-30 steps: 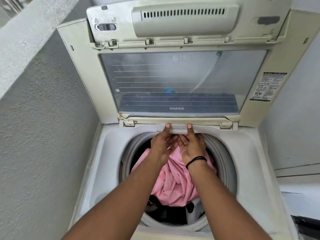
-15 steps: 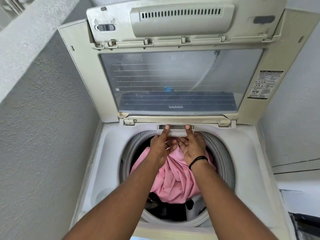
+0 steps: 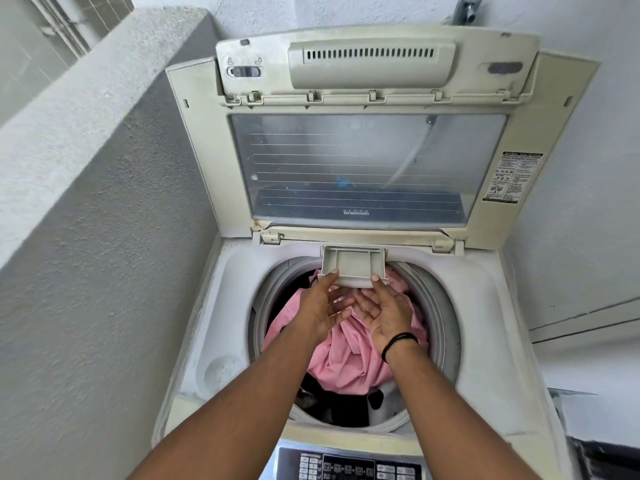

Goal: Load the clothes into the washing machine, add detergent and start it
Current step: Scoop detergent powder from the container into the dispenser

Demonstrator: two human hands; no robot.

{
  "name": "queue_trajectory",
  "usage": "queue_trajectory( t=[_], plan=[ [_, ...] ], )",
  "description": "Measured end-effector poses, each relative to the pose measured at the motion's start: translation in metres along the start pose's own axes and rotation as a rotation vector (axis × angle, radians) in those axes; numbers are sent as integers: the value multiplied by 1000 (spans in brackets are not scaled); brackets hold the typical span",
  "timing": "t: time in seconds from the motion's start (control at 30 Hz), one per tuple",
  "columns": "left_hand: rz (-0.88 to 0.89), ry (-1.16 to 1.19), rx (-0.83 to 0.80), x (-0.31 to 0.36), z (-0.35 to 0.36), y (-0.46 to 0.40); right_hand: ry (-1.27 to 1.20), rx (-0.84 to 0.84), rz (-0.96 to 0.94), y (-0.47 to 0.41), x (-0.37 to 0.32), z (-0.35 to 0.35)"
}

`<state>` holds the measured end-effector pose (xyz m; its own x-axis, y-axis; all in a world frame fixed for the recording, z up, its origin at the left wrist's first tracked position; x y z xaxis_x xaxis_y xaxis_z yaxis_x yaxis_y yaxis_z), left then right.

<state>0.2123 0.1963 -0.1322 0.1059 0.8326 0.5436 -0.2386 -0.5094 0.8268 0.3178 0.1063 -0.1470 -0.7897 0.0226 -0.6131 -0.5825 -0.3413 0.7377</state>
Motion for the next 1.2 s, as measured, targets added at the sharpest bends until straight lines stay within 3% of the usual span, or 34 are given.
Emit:
queue_trajectory(
  t=[0.2,0.37,0.67,0.83,1.07,1.2],
  plan=[
    [76,-16,123,6,-42,39,62,94,14,35,9,-13],
    [262,-21,198,20,-87,104,70,0,12,97,29,22],
    [827,-64,390,90,-159,255,168,-457,-134,241,33,137],
    [1137,-24,463,136,-204,376,159,-804,-114,357,36,208],
    [1362,68,601,133,-291,518,304,-1159,-281,521,54,245],
    [1463,104,682,114,-329,572,341,-1246,-345,579,66,240]
  ],
)
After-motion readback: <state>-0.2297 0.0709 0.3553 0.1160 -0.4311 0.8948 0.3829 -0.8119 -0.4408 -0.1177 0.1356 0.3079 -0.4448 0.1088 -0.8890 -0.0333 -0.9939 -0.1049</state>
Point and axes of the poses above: each hand's wrist, its own y-axis away from the middle knuckle, its own z-axis out of the palm, x = y × z, the point moved 9 cm from there along -y, towards the middle knuckle, and after that the axes turned 8 degrees about x, right-handed, at the moved point
